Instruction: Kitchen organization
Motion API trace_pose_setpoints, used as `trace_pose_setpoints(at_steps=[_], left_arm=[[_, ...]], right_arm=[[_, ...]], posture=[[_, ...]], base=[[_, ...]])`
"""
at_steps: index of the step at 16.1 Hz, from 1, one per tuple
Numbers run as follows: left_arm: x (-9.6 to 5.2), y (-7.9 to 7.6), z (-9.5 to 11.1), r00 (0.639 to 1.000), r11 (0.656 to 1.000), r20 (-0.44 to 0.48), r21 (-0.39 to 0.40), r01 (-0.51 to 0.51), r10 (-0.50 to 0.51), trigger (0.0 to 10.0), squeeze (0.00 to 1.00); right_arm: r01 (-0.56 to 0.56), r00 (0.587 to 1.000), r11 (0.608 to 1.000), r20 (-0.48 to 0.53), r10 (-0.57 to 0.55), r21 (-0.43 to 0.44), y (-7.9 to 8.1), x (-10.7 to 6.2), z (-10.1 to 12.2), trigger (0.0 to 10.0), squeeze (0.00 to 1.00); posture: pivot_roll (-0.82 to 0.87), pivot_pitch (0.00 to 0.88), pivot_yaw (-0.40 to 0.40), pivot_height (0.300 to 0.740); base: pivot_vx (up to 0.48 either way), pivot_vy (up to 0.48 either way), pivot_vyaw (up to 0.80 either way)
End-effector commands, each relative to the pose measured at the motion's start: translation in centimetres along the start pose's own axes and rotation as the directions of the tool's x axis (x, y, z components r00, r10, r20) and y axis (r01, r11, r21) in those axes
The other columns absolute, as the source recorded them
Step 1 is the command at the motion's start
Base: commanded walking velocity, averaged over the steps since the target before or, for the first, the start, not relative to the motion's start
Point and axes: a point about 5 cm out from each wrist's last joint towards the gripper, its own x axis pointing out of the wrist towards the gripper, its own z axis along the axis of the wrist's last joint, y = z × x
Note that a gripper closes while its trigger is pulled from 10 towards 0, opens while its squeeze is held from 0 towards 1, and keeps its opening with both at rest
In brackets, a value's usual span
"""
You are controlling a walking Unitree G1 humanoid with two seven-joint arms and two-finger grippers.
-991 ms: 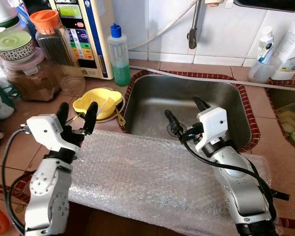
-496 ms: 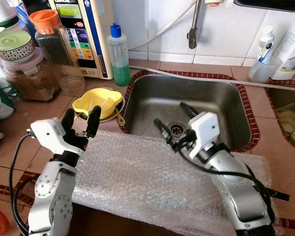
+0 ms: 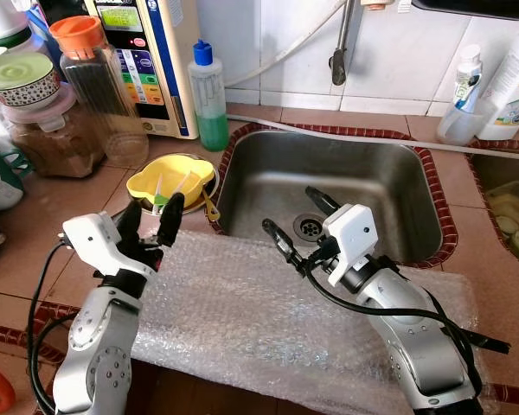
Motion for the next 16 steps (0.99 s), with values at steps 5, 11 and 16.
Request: trace_pose_setpoints(at_steps=[5,11,16], left_arm=[[-0.2,-0.6,-0.5,0.998,0.998,-0.04,0.022,0.051,-0.05,10.0,0.0],[0.0,-0.3,0.4,0.999,0.996,0.021,0.087,0.038,-0.04,10.0,0.0],[0.3,0.4,2.4,0.991,0.981,0.133,0.193,-0.037,0.011,10.0,1.0]], right_arm=[[-0.023,1.0,1.0,0.007,0.023,-0.017,0.3,0.0,0.4,10.0,0.0],[-0.02,1.0,1.0,0.007,0.02,-0.021,0.2,0.0,0.4,10.0,0.0],[-0.021,1.0,0.999,0.009,0.021,-0.024,0.2,0.0,0.4,10.0,0.0]], posture=[[-0.15,0.123,0.062,0.74],[-0.15,0.122,0.065,0.74],[-0.15,0.122,0.061,0.74]], base=[[0.0,0.0,0.0],[0.0,0.0,0.0],[0.0,0.0,0.0]])
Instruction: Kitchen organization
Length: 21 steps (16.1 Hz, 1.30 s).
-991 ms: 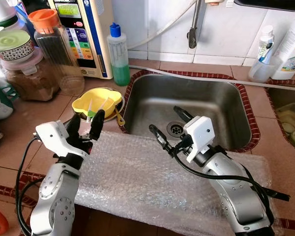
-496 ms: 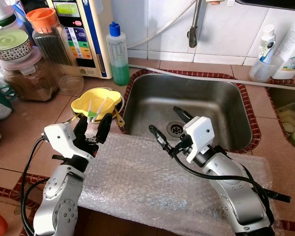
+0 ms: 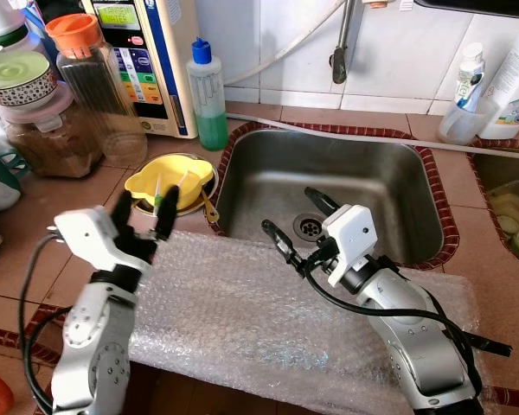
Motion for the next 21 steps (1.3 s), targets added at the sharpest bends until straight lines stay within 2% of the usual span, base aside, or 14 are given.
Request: trace_pose_setpoints(at_steps=[1,3,4,5,6,7,9,12,18,19,20,21], left_arm=[[0.1,0.4,0.9,0.999,0.995,0.037,0.1,-0.022,0.018,10.0,1.0],[0.1,1.2,0.7,0.999,0.981,0.02,0.188,-0.041,0.038,10.0,1.0],[0.0,1.4,0.3,0.999,0.985,-0.001,0.171,-0.034,0.035,10.0,1.0],[-0.2,1.4,-0.2,0.999,0.988,-0.023,0.155,-0.019,0.023,10.0,0.69],[-0.2,1.4,-0.4,0.999,0.989,-0.033,0.148,-0.012,0.017,10.0,0.45],[-0.3,1.3,-0.7,0.999,0.991,-0.04,0.134,-0.002,0.008,10.0,0.0],[-0.2,0.6,-1.2,0.999,0.994,-0.047,0.11,0.026,-0.021,10.0,0.0],[-0.3,0.1,-1.7,0.996,0.996,-0.068,0.07,0.061,-0.056,10.0,0.0],[-0.5,0.0,-2.5,0.991,0.996,-0.11,0.043,0.075,-0.07,10.0,0.0],[-0.6,-0.1,-2.6,0.99,0.996,-0.116,0.039,0.083,-0.078,5.8,0.0],[-0.6,-0.1,-2.6,0.99,0.996,-0.116,0.039,0.083,-0.078,2.8,0.0],[-0.6,-0.1,-2.7,0.99,0.996,-0.119,0.039,0.082,-0.076,1.9,0.0]], right_arm=[[-0.016,1.0,1.0,0.011,0.017,-0.02,0.1,0.0,0.4,10.0,0.0],[-0.017,1.0,1.0,0.012,0.017,-0.022,0.1,0.0,0.4,10.0,0.0],[-0.016,1.0,1.0,0.012,0.016,-0.023,0.1,0.0,0.4,10.0,0.0],[-0.015,1.0,1.0,0.012,0.015,-0.025,0.1,0.0,0.4,10.0,0.0],[-0.014,1.0,1.0,0.012,0.015,-0.027,0.0,0.0,0.4,10.0,0.0],[-0.014,1.0,1.0,0.011,0.014,-0.028,0.0,0.0,0.5,10.0,0.0],[-0.035,0.999,0.999,0.009,0.035,-0.019,0.1,-0.1,0.5,10.0,0.0],[-0.085,0.996,0.993,0.008,0.085,0.079,0.2,-0.1,0.6,10.0,0.0],[-0.117,0.993,0.989,-0.005,0.118,0.091,-0.2,0.1,0.7,10.0,0.0],[-0.117,0.993,0.989,-0.007,0.118,0.091,-0.3,0.1,0.8,10.0,0.0],[-0.118,0.993,0.989,-0.008,0.119,0.091,-0.3,0.1,0.8,10.0,0.0],[-0.117,0.993,0.989,-0.009,0.119,0.089,-0.3,0.1,0.8,10.0,0.0]], posture=[[-0.15,0.122,0.061,0.74],[-0.15,0.121,0.061,0.74],[-0.15,0.12,0.059,0.74],[-0.16,0.118,0.059,0.74],[-0.16,0.118,0.06,0.74],[-0.16,0.118,0.06,0.74],[-0.16,0.117,0.056,0.74],[-0.16,0.116,0.056,0.74],[-0.16,0.115,0.055,0.74],[-0.16,0.115,0.055,0.74],[-0.16,0.115,0.055,0.74],[-0.16,0.118,0.055,0.74]], base=[[0.0,0.0,0.0],[0.0,0.0,0.0],[0.0,0.0,0.0],[0.0,0.0,0.0],[0.0,0.0,0.0],[0.0,0.0,0.0],[0.0,0.0,0.0],[0.0,0.0,0.0],[0.0,0.0,0.0],[0.0,0.0,0.0],[0.0,0.0,0.0],[0.0,0.0,0.0]])
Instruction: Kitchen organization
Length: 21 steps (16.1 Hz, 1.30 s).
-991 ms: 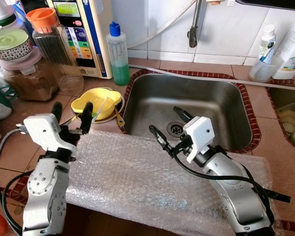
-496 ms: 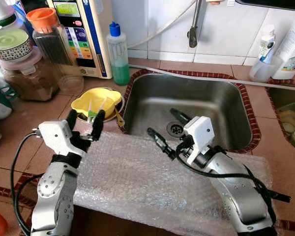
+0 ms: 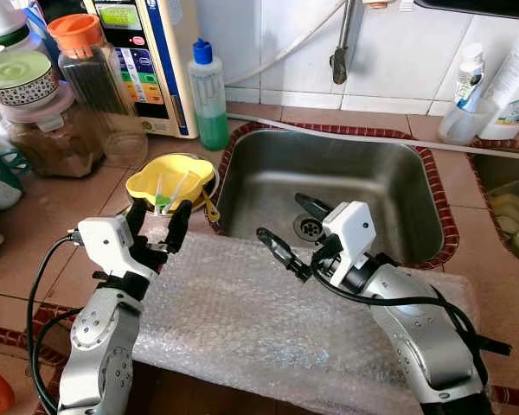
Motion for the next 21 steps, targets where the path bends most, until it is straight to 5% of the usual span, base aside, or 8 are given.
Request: trace_pose_setpoints(at_steps=[1,2,3,4,5,11,14,21], left_arm=[[-0.22,0.06,-0.41,1.0,1.0,-0.027,-0.002,0.002,-0.002,1.5,0.0],[-0.22,0.08,-0.47,1.0,1.0,-0.03,0.0,0.004,-0.004,1.1,0.0],[-0.22,0.1,-0.5,1.0,1.0,-0.031,0.004,0.005,-0.005,4.0,0.0],[-0.22,0.1,-0.51,0.999,1.0,-0.031,0.006,0.006,-0.006,4.0,0.0],[-0.19,0.04,-0.57,0.999,1.0,-0.035,0.013,0.009,-0.009,10.0,0.0],[-0.03,-0.14,-1.03,0.999,1.0,-0.048,0.018,0.014,-0.013,10.0,0.0],[-0.04,-0.17,-1.13,0.999,1.0,-0.04,0.003,0.014,-0.014,0.0,0.0],[0.11,0.06,-1.08,0.999,1.0,-0.034,0.017,-0.001,0.002,0.0,0.0]], right_arm=[[-0.001,1.0,1.0,0.018,0.001,-0.004,-0.17,0.02,0.62,10.0,0.0],[-0.002,1.0,1.0,0.018,0.002,-0.005,-0.15,0.02,0.63,10.0,0.0],[-0.004,1.0,1.0,0.017,0.004,-0.007,-0.1,0.01,0.63,10.0,0.0],[-0.004,1.0,1.0,0.016,0.004,-0.009,-0.07,0.01,0.63,10.0,0.0],[-0.004,1.0,1.0,0.017,0.004,-0.01,-0.05,0.0,0.64,10.0,0.0],[-0.021,1.0,1.0,0.012,0.02,0.003,0.19,0.01,0.65,10.0,0.0],[-0.029,0.999,0.999,0.013,0.029,0.013,0.46,-0.02,0.65,10.0,0.0],[-0.069,0.998,0.995,0.013,0.069,0.077,0.75,-0.03,0.72,10.0,0.0]], posture=[[-0.17,0.119,0.057,0.74],[-0.17,0.119,0.057,0.74],[-0.17,0.121,0.058,0.74],[-0.17,0.121,0.058,0.74],[-0.17,0.121,0.06,0.74],[-0.17,0.126,0.058,0.74],[-0.17,0.127,0.059,0.74],[-0.17,0.132,0.058,0.74]], base=[[0.0,0.0,0.0],[0.0,0.0,0.0],[0.0,0.0,0.0],[0.0,0.0,0.0],[0.0,0.0,0.0],[0.0,0.0,0.0],[0.0,0.0,0.0],[0.0,0.0,0.0]])
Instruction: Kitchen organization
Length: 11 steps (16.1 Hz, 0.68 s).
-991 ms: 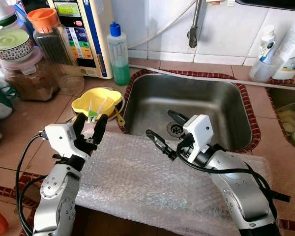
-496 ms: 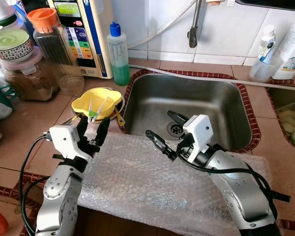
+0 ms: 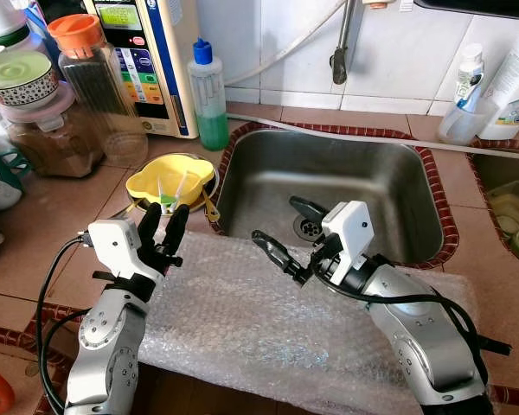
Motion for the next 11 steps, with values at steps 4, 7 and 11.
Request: trace_pose_setpoints(at_steps=[4,7,11], left_arm=[[-0.06,0.3,-0.1,1.0,1.0,-0.006,0.028,-0.012,0.012,0.0,0.0],[-0.03,0.38,-0.11,1.0,0.999,-0.006,0.033,-0.017,0.017,0.0,0.0],[0.02,0.59,-0.05,1.0,0.998,-0.002,0.047,-0.028,0.028,0.0,0.0]], right_arm=[[-0.037,0.999,0.999,0.009,0.037,0.0,0.34,-0.08,0.51,10.0,0.0],[-0.039,0.999,0.999,0.005,0.039,-0.002,0.33,-0.08,0.54,10.0,0.0],[-0.041,0.999,0.999,0.005,0.041,-0.007,0.29,0.01,0.55,10.0,0.0]], posture=[[-0.18,0.134,0.058,0.74],[-0.18,0.133,0.056,0.74],[-0.17,0.13,0.056,0.74]], base=[[0.0,0.0,0.0],[0.0,0.0,0.0],[0.0,0.0,0.0]])
